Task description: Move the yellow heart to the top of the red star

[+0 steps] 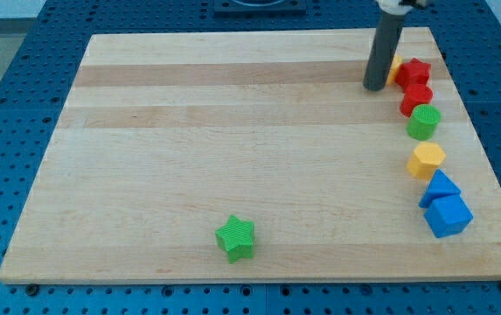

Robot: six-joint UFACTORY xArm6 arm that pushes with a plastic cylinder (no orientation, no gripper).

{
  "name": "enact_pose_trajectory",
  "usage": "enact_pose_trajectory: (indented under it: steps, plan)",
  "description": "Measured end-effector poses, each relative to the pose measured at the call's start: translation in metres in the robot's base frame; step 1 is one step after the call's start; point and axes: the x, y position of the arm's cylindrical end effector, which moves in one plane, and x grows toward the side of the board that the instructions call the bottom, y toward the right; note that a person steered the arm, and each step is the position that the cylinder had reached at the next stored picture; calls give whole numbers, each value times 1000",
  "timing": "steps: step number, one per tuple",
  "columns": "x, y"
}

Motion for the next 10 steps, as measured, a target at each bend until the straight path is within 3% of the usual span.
enact_pose_trajectory:
  steps: [1, 2, 10]
  plan:
    - [24, 6]
    - [14, 8]
    - [-129, 19]
